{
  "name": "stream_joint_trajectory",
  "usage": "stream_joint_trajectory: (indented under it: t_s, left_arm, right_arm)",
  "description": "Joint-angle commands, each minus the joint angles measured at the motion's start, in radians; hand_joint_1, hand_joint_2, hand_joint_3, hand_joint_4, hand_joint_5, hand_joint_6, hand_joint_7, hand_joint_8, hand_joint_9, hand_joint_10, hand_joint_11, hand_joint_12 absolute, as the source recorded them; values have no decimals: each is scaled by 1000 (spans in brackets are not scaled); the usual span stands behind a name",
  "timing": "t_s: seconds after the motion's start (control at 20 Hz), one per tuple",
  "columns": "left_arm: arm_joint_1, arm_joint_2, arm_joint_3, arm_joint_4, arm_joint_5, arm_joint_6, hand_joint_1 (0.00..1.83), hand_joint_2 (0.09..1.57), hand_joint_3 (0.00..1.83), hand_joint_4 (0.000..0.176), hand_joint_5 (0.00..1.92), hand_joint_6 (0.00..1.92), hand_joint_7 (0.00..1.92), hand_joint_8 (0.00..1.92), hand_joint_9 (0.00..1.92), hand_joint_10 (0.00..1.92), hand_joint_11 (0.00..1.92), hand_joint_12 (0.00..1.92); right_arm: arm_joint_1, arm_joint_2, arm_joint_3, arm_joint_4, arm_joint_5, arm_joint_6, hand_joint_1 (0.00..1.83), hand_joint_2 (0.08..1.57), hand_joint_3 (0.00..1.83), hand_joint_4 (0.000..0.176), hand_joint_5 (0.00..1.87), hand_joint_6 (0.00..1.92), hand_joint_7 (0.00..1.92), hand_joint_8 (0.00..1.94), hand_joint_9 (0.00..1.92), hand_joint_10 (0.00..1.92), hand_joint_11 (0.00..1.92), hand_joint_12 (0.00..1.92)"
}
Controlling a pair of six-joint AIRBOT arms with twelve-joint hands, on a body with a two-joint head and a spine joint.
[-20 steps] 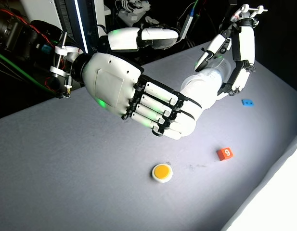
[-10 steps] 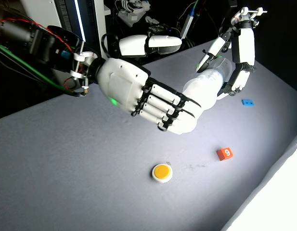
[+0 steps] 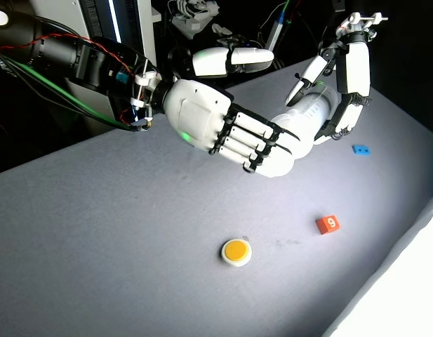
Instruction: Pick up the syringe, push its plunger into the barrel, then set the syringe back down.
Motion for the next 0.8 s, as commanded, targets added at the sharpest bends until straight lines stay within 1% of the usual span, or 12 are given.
stream_joint_trajectory:
  t_s: [0.0, 0.1, 0.2, 0.3, 0.35, 0.45, 0.5, 0.55, 0.6, 0.65, 0.7, 0.75]
  left_arm:
    - [-21, -11, -6, -47, -199, -56, 1216, 1117, 0, 24, 936, 1120, 1021, 939, 829, 1137, 454, 1609]
    - [-21, -11, -7, -47, -198, -56, 1218, 1113, 0, 23, 939, 1091, 1036, 953, 854, 1177, 518, 1607]
    - [-21, -12, -6, -47, -198, -56, 1211, 1124, 2, 24, 917, 1127, 1007, 998, 817, 1210, 475, 1636]
    - [-21, -12, -7, -47, -198, -56, 1212, 1125, 0, 22, 914, 1147, 1009, 972, 824, 1152, 472, 1598]
    - [-21, -12, -8, -47, -197, -56, 1216, 1120, 0, 12, 914, 1155, 1035, 919, 847, 1121, 475, 1579]
    - [-21, -12, -8, -47, -197, -55, 1207, 1131, 3, 19, 894, 1179, 1001, 986, 832, 1126, 425, 1602]
    - [-21, -12, -8, -47, -197, -55, 1215, 1125, 0, 7, 907, 1184, 1027, 915, 841, 1102, 434, 1589]
    - [-21, -12, -8, -47, -197, -55, 1216, 1123, 0, 4, 908, 1188, 1033, 898, 843, 1096, 435, 1586]
    - [-21, -13, -8, -46, -197, -55, 1216, 1121, 0, 10, 916, 1167, 1033, 907, 848, 1094, 442, 1588]
    - [-21, -13, -8, -43, -197, -55, 1227, 1108, 0, 4, 954, 1130, 1054, 857, 871, 1083, 465, 1571]
    - [-20, -13, -8, -43, -195, -55, 1337, 1122, 2, 0, 909, 1194, 1026, 864, 839, 1227, 465, 1554]
    - [-20, -13, -7, -43, -194, -55, 1247, 1113, 0, 0, 943, 1154, 1040, 855, 860, 1061, 477, 1510]
  right_arm:
    - [10, -36, -25, -180, -89, 11, 0, 1107, 3, 0, 0, 0, 0, 0, 0, 0, 0, 0]
    - [12, -62, -25, -180, -97, 11, 0, 1108, 4, 0, 0, 0, 0, 0, 0, 0, 0, 0]
    - [16, -88, -25, -180, -106, 11, 0, 1104, 2, 0, 0, 0, 0, 0, 0, 0, 0, 0]
    - [22, -105, -25, -180, -122, 25, 0, 1103, 1, 0, 0, 0, 0, 0, 0, 0, 0, 0]
    - [24, -108, -26, -180, -140, 40, 0, 1108, 3, 0, 0, 0, 0, 0, 0, 0, 0, 0]
    - [22, -112, -26, -180, -167, 56, 0, 1103, 1, 0, 0, 0, 0, 0, 0, 0, 0, 0]
    - [18, -113, -26, -180, -169, 56, 0, 1100, 0, 0, 0, 0, 0, 0, 0, 0, 0, 0]
    - [14, -113, -25, -180, -162, 55, 0, 1096, 0, 0, 0, 0, 0, 0, 0, 0, 0, 0]
    - [11, -112, -25, -180, -150, 53, 0, 1098, 0, 0, 0, 0, 0, 0, 0, 0, 0, 0]
    - [10, -109, -25, -181, -129, 46, 0, 1101, 0, 0, 0, 0, 0, 0, 0, 0, 0, 0]
    - [11, -98, -25, -190, -107, 44, 0, 1104, 1, 0, 0, 0, 0, 0, 0, 0, 0, 0]
    - [13, -83, -25, -205, -80, 44, 0, 1112, 5, 0, 0, 0, 0, 0, 0, 0, 0, 0]
